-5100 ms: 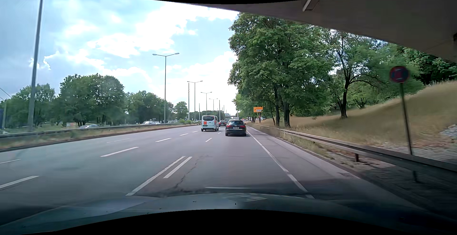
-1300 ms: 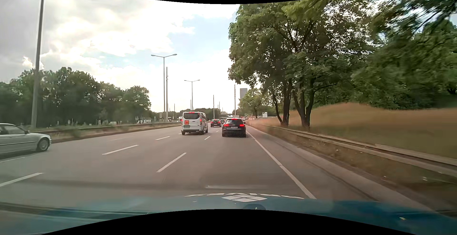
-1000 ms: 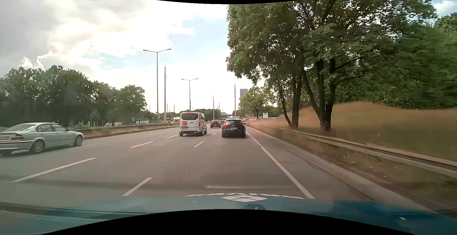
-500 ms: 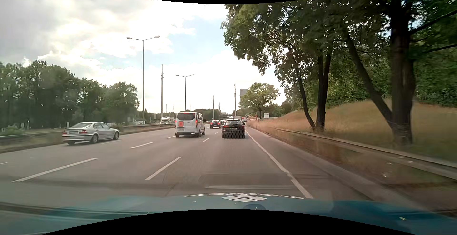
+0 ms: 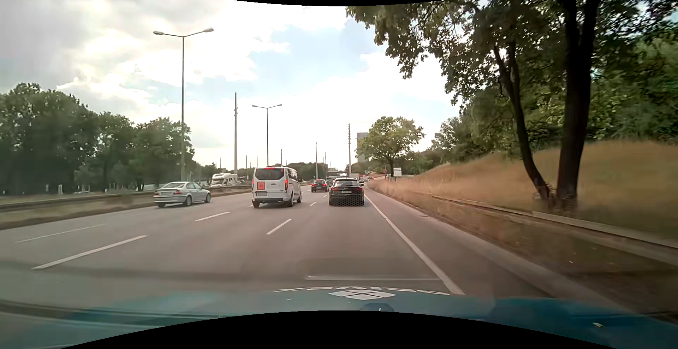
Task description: Follow the waypoints while adhering to traffic rules and regulations
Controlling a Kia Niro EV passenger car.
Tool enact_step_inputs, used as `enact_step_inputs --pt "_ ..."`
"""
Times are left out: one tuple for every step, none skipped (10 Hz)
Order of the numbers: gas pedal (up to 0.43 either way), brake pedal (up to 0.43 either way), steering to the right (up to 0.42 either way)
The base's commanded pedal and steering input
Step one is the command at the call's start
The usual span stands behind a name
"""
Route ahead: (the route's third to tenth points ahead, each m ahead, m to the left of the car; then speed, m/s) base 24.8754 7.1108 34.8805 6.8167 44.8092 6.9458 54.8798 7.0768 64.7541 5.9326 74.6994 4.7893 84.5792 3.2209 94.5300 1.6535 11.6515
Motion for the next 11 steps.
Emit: enact_step_inputs --pt "0.209 0.000 -0.004" --pt "0.209 0.000 -0.004" --pt "0.209 0.000 -0.004" --pt "0.209 0.000 -0.003" --pt "0.209 0.000 -0.002" --pt "0.209 0.000 -0.002" --pt "0.197 0.000 -0.002" --pt "0.197 0.000 -0.002" --pt "0.197 0.000 -0.001" --pt "0.197 0.000 -0.001" --pt "0.197 0.000 0.000"
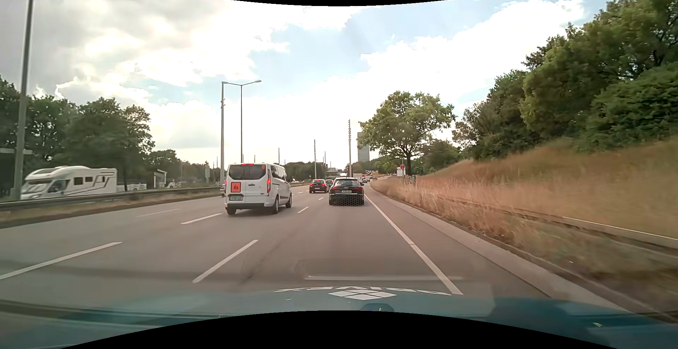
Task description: Follow the waypoints while adhering to traffic rules and regulations
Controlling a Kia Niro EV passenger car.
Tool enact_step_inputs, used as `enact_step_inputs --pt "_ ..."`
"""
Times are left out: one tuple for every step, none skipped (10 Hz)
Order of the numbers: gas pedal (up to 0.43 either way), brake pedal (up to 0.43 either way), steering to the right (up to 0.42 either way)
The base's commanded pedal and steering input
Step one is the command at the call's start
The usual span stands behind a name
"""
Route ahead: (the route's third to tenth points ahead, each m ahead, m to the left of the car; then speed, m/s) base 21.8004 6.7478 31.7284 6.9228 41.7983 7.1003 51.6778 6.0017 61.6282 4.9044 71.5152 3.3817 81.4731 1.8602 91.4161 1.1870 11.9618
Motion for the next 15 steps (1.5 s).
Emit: enact_step_inputs --pt "0.197 0.000 0.000" --pt "0.189 0.000 0.000" --pt "0.157 0.000 -0.001" --pt "0.157 0.000 -0.001" --pt "0.157 0.000 -0.001" --pt "0.157 0.000 -0.001" --pt "0.157 0.000 -0.003" --pt "0.157 0.000 -0.003" --pt "0.157 0.000 -0.003" --pt "0.157 0.000 -0.002" --pt "0.157 0.000 -0.002" --pt "0.150 0.000 -0.002" --pt "0.150 0.000 -0.002" --pt "0.150 0.000 -0.003" --pt "0.138 0.000 -0.005"
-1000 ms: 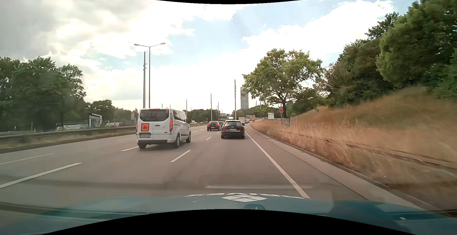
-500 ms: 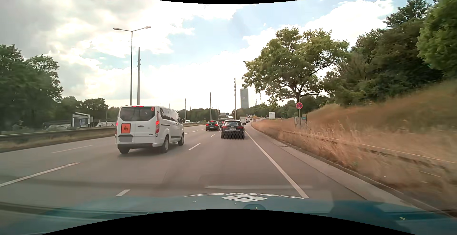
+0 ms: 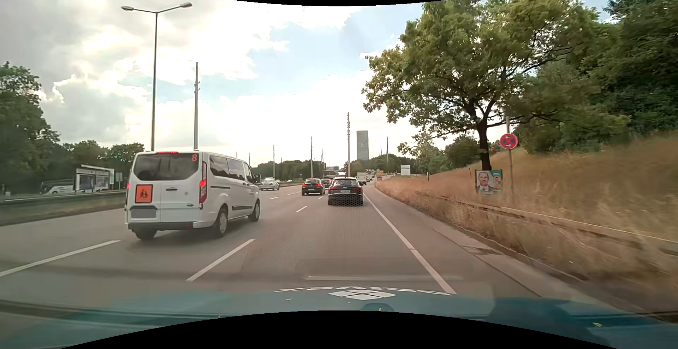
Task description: Follow the waypoints while adhering to traffic rules and regulations
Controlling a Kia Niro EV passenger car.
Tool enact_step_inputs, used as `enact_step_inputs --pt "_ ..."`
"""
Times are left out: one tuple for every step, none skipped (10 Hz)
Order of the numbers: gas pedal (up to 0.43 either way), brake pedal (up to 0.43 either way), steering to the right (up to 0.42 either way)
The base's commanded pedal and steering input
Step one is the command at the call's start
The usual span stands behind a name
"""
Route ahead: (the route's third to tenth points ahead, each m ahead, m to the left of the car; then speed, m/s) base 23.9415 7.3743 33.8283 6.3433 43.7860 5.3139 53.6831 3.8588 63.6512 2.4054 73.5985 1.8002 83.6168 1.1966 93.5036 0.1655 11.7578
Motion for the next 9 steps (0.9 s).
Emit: enact_step_inputs --pt "0.138 0.000 -0.005" --pt "0.138 0.000 -0.005" --pt "0.138 0.000 -0.005" --pt "0.138 0.000 -0.005" --pt "0.157 0.000 -0.005" --pt "0.157 0.000 -0.005" --pt "0.157 0.000 -0.004" --pt "0.157 0.000 -0.003" --pt "0.157 0.000 -0.002"
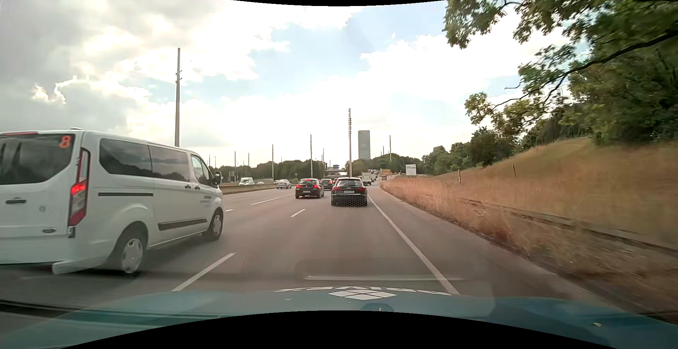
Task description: Follow the waypoints while adhering to traffic rules and regulations
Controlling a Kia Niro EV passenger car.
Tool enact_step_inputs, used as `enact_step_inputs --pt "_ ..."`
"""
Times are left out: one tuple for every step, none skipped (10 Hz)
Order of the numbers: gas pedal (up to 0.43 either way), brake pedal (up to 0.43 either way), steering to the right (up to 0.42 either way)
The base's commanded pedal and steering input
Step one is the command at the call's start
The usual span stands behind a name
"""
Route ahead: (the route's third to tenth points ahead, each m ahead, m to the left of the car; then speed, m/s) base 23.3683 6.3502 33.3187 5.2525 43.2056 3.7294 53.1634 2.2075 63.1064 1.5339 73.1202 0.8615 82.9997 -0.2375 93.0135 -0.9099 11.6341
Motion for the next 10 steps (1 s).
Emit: enact_step_inputs --pt "0.157 0.000 -0.001" --pt "0.157 0.000 -0.001" --pt "0.157 0.000 0.001" --pt "0.150 0.000 0.001" --pt "0.138 0.000 0.001" --pt "0.138 0.000 0.002" --pt "0.138 0.000 0.002" --pt "0.138 0.000 0.002" --pt "0.138 0.000 0.002" --pt "0.157 0.000 0.002"
